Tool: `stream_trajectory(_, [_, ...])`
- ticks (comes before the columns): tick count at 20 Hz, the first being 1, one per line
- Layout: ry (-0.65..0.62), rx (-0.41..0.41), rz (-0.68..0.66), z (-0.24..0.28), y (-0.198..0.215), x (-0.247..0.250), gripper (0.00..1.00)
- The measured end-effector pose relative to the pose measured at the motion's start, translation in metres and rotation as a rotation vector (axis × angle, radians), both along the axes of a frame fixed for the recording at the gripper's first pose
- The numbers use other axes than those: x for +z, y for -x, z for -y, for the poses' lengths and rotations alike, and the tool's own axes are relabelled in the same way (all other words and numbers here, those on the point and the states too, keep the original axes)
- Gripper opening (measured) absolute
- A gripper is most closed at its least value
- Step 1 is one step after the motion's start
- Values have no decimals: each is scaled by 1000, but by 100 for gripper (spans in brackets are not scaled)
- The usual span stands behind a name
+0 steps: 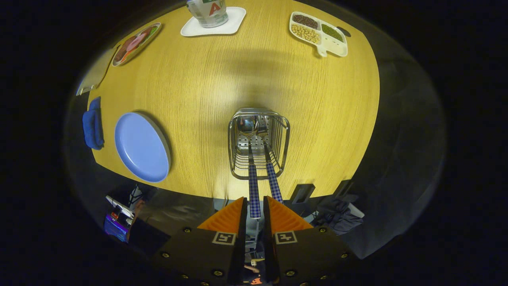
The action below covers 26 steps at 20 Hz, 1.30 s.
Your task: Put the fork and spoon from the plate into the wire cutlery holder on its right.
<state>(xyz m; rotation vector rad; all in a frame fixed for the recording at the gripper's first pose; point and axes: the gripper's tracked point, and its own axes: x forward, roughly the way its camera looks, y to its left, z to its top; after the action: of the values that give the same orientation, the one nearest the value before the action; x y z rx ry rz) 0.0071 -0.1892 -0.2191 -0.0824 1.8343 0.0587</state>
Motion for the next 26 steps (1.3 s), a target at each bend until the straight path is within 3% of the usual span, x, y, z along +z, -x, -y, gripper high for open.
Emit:
stream_trajectory(6, [-30,-34,350,-16,-17,47,21])
stream_trajectory(12, [-77,-71,878,-68,-31,102,21])
stream_trajectory(21, [-170,-112,1499,-187,10,178,23])
stream_trajectory(24, [-162,-74,1634,-215,25,203,27])
stream_trajectory(26, [-157,-34,1703,-235,28,222,60])
